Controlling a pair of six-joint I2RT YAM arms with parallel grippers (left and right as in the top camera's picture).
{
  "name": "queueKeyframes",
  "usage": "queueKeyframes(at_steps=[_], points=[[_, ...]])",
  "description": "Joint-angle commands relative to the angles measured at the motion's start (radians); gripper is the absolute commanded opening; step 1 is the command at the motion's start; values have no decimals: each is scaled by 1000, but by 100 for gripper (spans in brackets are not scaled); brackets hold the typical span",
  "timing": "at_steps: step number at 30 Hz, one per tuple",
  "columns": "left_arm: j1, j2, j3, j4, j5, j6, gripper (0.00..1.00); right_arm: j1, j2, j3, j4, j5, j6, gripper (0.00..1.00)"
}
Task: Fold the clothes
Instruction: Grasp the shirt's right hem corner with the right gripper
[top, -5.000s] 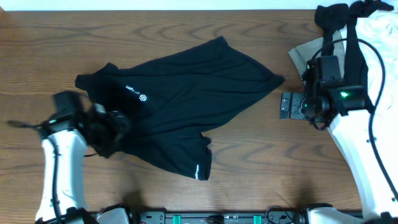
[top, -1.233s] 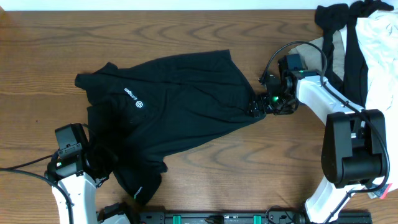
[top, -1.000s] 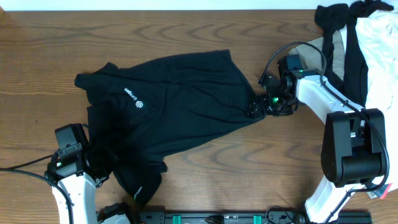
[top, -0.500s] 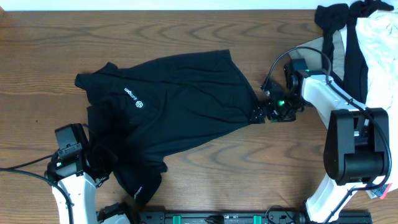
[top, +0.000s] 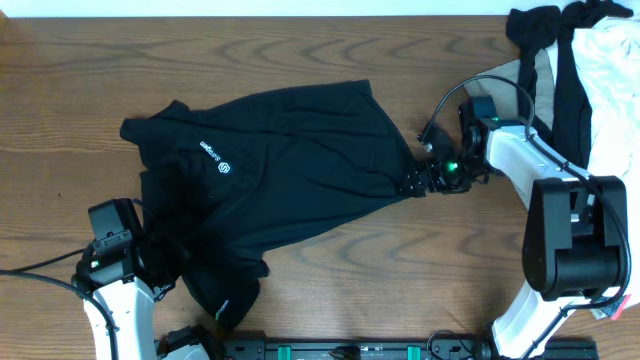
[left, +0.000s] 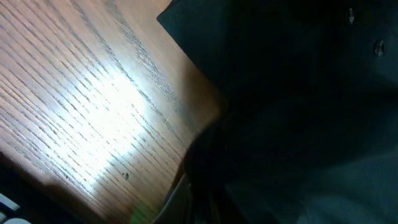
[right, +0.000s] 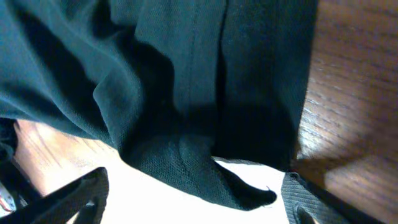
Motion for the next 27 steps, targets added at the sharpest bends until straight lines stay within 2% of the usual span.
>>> queueKeyframes(at_steps=[1,8,10,15,18,22,23,27], points=[[8,0,10,-3,-23,14,7,6,74,-81,34,64,-16,79],[8,0,10,-3,-23,14,7,6,74,-98,61,77,-16,76],[8,0,10,-3,-23,14,7,6,74,-98,61,79,-16,72],[8,0,10,-3,-23,14,7,6,74,-98,61,84,-16,50],[8,0,10,-3,-23,14,7,5,74,-98,60,84,-16,40],[8,0,10,-3,-23,14,7,5,74,-98,56,84,-12,11],[8,0,10,-3,-23,14,7,5,74,-98,56,84,0,8],[8,0,10,-11,-22,14,7,4,64,-93,48,83,55,5]])
